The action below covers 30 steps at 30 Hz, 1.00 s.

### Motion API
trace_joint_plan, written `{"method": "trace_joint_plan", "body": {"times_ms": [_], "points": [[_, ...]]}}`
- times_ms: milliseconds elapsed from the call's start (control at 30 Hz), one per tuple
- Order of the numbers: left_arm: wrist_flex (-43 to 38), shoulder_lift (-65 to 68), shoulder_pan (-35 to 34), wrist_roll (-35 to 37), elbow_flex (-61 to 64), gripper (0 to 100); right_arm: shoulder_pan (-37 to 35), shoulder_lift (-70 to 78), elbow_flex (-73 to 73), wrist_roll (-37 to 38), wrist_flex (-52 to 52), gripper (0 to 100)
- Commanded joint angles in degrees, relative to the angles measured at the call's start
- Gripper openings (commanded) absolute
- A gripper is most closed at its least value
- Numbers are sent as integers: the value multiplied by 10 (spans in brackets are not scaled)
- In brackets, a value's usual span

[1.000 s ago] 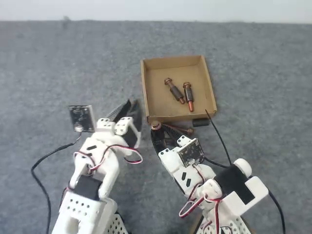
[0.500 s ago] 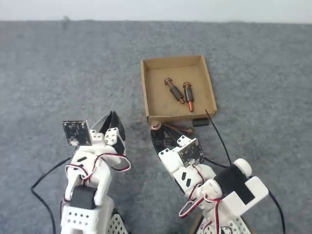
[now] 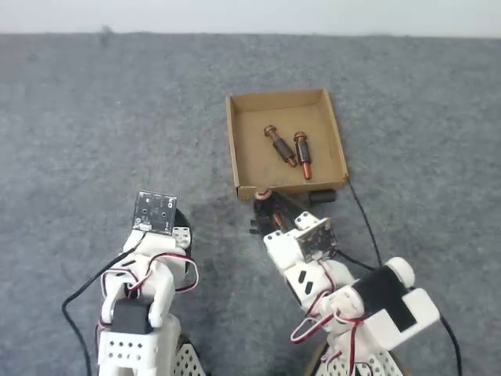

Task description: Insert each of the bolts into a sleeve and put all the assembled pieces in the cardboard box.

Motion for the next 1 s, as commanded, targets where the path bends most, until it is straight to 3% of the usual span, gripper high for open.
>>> {"method": "trace_joint_plan", "body": {"times_ms": [0,433,967], "points": [[2,-10,-3,-10,-7,12,36,-48,8,4,0,6],[3,-10,-4,-11,-7,12,49,-130,-13,5,23,6],[3,-10,-6,-11,-7,12,179,-253,-287,7,547,6]]}}
